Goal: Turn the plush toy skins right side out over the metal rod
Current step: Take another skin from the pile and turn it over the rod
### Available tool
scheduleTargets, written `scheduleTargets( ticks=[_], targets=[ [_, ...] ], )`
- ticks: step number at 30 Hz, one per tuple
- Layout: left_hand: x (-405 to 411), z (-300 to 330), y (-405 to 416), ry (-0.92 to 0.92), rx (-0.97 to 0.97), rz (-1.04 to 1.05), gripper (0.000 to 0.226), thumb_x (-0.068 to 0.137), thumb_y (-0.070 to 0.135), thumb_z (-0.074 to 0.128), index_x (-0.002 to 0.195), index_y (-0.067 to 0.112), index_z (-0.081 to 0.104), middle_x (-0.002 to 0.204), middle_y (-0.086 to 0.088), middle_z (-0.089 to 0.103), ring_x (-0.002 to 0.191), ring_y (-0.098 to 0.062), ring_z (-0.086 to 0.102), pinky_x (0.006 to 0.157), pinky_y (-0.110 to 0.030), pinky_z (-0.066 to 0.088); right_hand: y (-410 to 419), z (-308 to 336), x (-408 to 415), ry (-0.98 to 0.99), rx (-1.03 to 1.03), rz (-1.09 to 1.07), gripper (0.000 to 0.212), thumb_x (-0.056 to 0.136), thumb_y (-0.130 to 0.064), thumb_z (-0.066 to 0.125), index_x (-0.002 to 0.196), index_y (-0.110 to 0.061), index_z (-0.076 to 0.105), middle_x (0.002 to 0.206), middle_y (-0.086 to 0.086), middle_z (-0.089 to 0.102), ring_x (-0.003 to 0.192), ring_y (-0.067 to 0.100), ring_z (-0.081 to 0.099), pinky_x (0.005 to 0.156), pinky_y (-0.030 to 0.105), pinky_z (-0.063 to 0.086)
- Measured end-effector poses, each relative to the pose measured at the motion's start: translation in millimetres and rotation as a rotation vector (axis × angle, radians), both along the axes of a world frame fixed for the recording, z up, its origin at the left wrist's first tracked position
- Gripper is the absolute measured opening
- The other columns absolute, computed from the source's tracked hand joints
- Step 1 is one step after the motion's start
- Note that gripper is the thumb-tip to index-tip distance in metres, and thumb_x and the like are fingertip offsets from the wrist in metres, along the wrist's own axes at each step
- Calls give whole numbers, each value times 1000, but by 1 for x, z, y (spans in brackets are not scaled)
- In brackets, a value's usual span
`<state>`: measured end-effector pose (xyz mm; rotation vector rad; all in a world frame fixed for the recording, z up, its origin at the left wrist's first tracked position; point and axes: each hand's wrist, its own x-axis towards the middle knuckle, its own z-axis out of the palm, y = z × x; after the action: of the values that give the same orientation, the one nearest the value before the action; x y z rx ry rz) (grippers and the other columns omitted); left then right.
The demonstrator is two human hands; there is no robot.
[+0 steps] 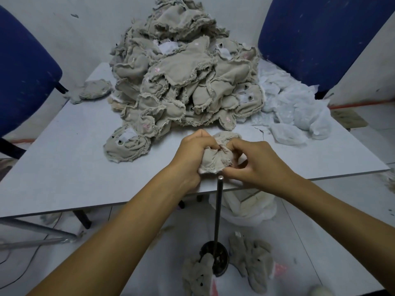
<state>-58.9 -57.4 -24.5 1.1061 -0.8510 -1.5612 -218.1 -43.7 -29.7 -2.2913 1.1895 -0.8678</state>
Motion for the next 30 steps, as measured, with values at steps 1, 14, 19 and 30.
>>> scheduleTargets(
  ticks=[1,14,19,30],
  targets=[
    [2,0,2,60,16,-40,40,80,-14,46,51,14,44,49,-2,47,44,-13,53,45,-20,44,-1,1,-3,12,-17,25,23,71,-42,73,76,-29,55,63,-13,59,66,6,60,59,24,49],
    [-5,6,8,152,-49,-54,32,82,-12,43,61,12,40,55,-4,42,50,-14,47,50,-25,41,-2,-8,-3,-198,-28,-43,32,88,-34,72,72,-8,63,62,0,64,59,18,62,61,43,53],
    [-13,1,10,37,-210,28,32,90,1,51,63,16,43,59,-2,42,55,-13,43,54,-27,36,-11,-5,0,-266,-62,-198,39,87,-46,60,65,-13,58,58,-9,62,60,8,61,59,21,46],
    [-4,1,1,-142,-60,64,36,76,-14,53,55,14,45,50,-4,43,48,-18,47,52,-26,40,-5,-7,5,-305,275,-111,28,93,-31,65,72,-12,62,62,1,69,63,17,67,69,34,52]
  ],
)
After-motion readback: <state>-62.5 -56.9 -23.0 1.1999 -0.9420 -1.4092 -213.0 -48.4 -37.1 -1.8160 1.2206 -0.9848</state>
